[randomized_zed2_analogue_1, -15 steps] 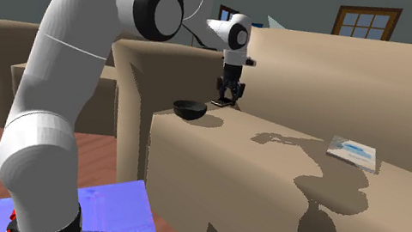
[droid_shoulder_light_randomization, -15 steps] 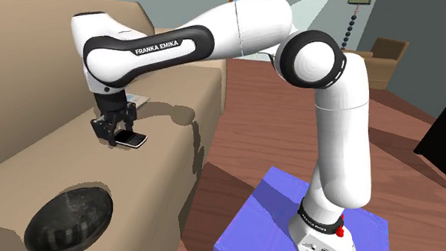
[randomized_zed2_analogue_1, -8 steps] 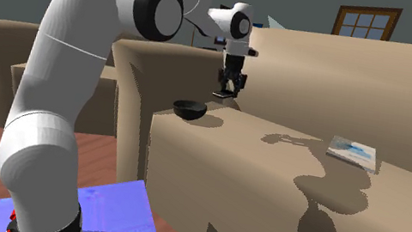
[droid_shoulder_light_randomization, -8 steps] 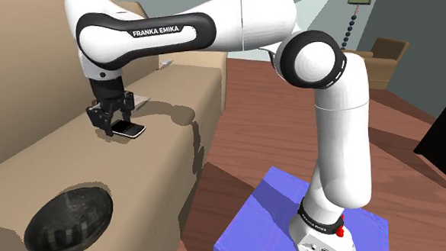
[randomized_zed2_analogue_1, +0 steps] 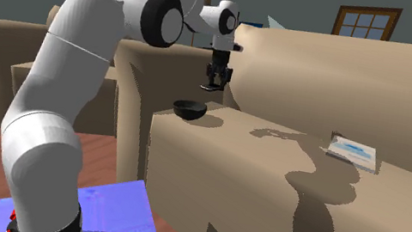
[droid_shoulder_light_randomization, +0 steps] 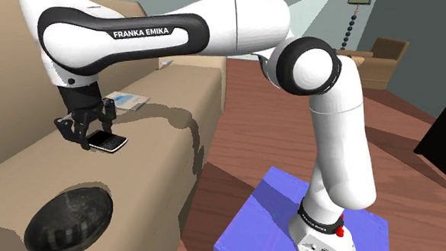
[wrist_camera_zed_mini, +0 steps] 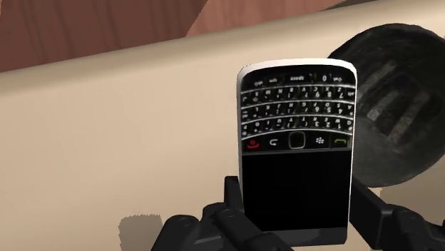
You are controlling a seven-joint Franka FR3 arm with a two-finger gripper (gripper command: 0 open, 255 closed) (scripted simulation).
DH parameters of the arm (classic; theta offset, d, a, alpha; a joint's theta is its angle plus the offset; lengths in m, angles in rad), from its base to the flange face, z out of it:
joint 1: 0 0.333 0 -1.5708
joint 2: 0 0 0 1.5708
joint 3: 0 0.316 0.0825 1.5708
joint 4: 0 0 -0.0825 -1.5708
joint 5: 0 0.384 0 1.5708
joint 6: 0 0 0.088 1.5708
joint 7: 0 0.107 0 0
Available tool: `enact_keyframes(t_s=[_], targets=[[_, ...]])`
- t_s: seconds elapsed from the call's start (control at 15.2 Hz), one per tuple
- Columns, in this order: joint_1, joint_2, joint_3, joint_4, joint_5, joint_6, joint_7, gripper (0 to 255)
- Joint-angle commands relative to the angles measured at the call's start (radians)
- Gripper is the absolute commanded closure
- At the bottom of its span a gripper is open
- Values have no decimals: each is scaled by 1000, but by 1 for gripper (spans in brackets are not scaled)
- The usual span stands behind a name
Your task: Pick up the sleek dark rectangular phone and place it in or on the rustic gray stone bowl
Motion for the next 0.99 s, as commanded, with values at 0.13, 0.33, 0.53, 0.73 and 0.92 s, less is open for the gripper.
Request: enact_keyframes(t_s=[0.13,0.33,0.53,0.73,0.92], targets=[[91,90,13,140,-36,-58,84,255],[166,167,17,263,-64,-107,139,255],[256,273,13,442,-96,-181,184,255],[264,280,13,426,-98,-159,196,255],[247,258,16,344,-93,-102,202,255]])
